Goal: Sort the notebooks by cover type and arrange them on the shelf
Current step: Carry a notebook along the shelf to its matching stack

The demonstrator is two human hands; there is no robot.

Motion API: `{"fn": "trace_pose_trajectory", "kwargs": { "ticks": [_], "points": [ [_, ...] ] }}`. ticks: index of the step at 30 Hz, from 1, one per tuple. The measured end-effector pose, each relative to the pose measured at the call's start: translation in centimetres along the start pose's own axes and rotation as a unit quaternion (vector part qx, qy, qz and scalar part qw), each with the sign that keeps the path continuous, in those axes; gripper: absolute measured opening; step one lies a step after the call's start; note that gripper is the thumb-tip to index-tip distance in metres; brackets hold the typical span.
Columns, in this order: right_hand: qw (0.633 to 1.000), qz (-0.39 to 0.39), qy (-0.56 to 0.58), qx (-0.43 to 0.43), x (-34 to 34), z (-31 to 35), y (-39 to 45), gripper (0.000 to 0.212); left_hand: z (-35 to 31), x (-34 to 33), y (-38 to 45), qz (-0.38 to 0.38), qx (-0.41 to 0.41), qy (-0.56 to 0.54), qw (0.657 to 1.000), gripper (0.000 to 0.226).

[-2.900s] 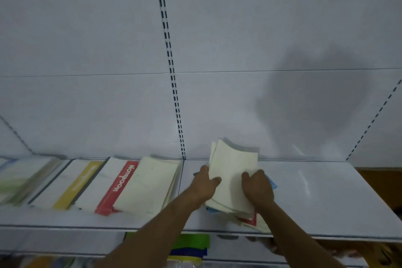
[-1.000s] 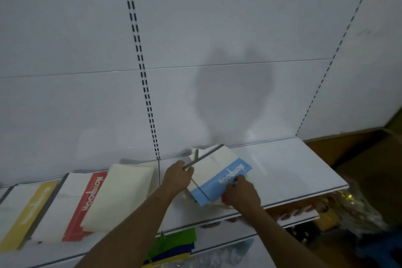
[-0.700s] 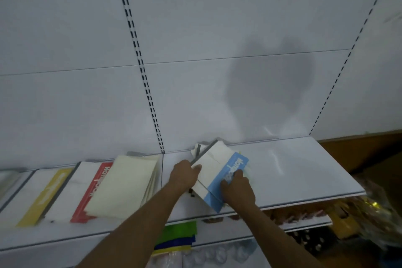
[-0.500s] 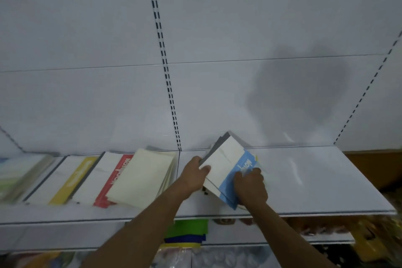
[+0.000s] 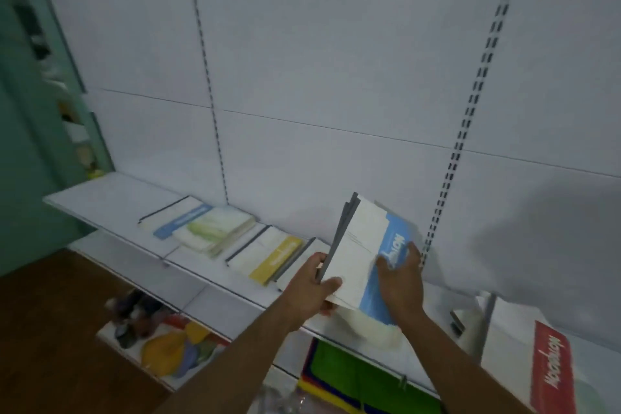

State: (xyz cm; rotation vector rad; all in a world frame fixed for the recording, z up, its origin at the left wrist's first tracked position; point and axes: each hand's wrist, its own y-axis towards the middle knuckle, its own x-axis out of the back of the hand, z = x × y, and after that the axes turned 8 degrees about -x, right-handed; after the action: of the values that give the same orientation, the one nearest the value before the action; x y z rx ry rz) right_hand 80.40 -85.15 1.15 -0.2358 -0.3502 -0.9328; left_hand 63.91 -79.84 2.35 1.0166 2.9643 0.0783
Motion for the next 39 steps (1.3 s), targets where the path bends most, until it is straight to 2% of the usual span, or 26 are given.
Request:
{"fn": "trace_pose_trajectory", "kwargs": {
  "ticks": [6,12,16,19,25,39],
  "points": [
    [0.988,0.108,-0.028,0.103,-14.0,7.2,-7.1,0.077,-0.4,15.0,-6.1,-0.082,0.013,-0.024,0.996,0.047],
    [0.957,0.235,-0.002,0.17,-26.0,12.1,-15.7,0.061,-0.2,28.2,-13.0,-0.168,0.024,0.005,0.985,0.052],
    [0.932,0.311,0.004,0.186,-32.3,14.2,-19.9,0.064,0.1,34.2,-15.8,-0.262,0.035,0.026,0.964,0.054],
    [0.917,0.348,-0.021,0.192,-36.8,15.6,-21.8,0.066,0.7,38.0,-16.6,-0.346,0.029,0.045,0.937,0.046],
    [0.889,0.401,-0.015,0.221,-46.5,18.1,-23.2,0.064,1.6,45.8,-16.0,-0.43,0.034,0.058,0.9,0.03],
    [0.847,0.473,-0.031,0.239,-66.7,27.0,-20.8,0.064,2.2,63.8,-8.0,-0.518,0.044,0.106,0.848,0.031]
  ]
}}
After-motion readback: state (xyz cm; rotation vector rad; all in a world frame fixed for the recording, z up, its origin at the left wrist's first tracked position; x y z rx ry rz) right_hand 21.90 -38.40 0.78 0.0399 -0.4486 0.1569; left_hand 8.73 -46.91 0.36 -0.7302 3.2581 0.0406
